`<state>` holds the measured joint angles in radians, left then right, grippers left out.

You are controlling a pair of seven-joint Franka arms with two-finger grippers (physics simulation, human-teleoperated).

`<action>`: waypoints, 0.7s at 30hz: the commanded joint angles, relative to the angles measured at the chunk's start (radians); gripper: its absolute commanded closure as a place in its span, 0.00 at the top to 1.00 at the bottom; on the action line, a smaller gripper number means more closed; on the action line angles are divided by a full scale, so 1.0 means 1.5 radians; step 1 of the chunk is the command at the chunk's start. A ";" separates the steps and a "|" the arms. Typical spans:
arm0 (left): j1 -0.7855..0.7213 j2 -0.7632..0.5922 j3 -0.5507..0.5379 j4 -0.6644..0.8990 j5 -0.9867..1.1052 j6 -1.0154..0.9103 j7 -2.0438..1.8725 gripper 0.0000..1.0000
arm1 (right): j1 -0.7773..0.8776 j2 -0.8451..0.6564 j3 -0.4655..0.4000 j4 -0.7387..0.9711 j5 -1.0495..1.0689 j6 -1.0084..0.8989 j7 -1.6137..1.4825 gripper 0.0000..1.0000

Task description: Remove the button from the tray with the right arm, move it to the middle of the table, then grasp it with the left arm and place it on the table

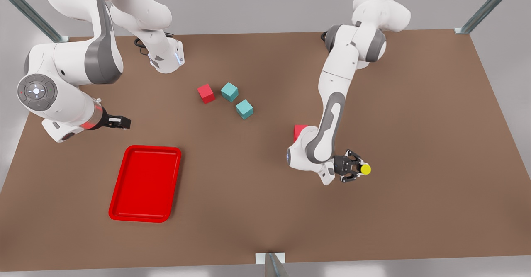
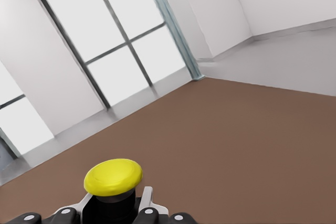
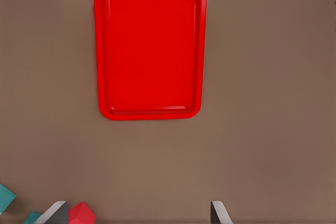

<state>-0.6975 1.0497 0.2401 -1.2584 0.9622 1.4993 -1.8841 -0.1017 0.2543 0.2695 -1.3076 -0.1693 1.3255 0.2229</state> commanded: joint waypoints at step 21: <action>0.047 0.077 -0.002 -0.002 0.098 0.122 -0.674 0.49 | -0.001 -0.001 0.000 0.000 -0.010 0.002 -0.005 1.00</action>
<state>-0.6276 1.1669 0.2373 -1.2604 1.1063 1.6491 -2.5784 -0.1022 0.2543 0.2695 -1.3074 -0.1839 1.3286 0.2172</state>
